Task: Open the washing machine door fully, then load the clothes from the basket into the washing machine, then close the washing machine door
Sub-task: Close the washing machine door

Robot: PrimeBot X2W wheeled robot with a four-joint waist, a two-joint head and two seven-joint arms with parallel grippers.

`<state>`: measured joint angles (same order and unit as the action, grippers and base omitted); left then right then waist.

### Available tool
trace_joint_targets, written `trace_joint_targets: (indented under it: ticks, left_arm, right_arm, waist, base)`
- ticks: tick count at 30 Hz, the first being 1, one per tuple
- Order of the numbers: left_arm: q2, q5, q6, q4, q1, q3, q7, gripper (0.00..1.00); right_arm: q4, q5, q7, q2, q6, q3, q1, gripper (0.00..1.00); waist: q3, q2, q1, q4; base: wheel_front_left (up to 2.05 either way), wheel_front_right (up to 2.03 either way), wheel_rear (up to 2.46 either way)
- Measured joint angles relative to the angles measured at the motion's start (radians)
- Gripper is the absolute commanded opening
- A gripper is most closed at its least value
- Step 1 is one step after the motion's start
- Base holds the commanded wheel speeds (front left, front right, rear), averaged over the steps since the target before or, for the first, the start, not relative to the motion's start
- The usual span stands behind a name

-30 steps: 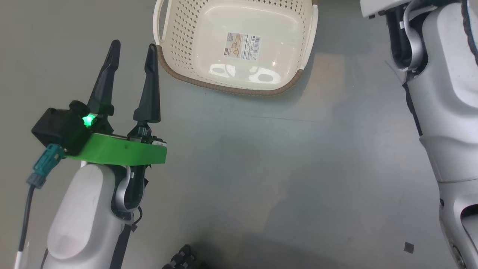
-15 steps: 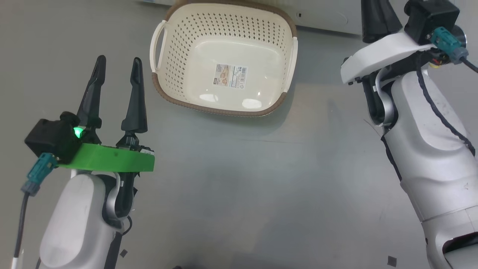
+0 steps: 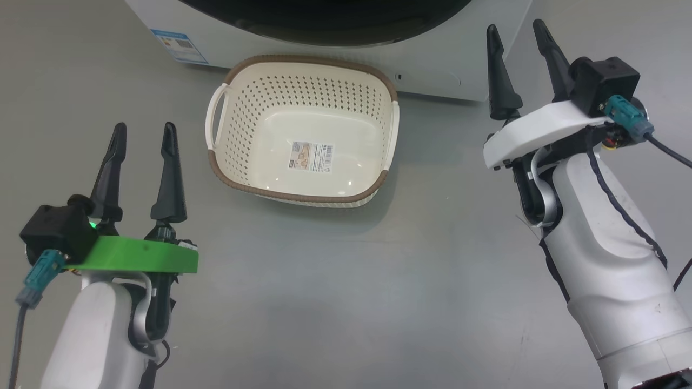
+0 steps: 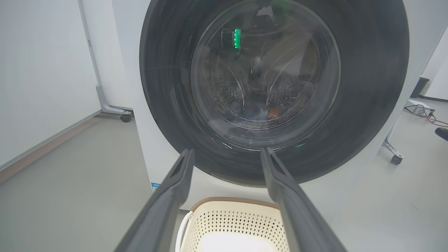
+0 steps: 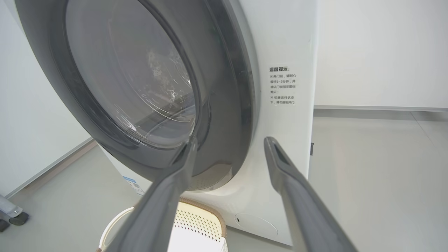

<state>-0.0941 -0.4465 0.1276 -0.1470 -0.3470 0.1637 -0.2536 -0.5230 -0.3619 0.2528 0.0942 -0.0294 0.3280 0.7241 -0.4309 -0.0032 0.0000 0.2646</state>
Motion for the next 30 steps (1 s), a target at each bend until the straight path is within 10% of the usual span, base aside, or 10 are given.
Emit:
trace_joint_targets:
  ticks: [30]
  left_arm:
    - [-0.027,0.062,0.0,-0.03,0.239,-0.099,0.0,1.0]
  right_arm:
    - [0.142,0.003,0.0,-0.019,-0.011,-0.073,-0.422,1.0]
  waist:
    - [0.258,0.0,-0.0001,-0.194]
  base:
    - [0.0,0.0,0.0]
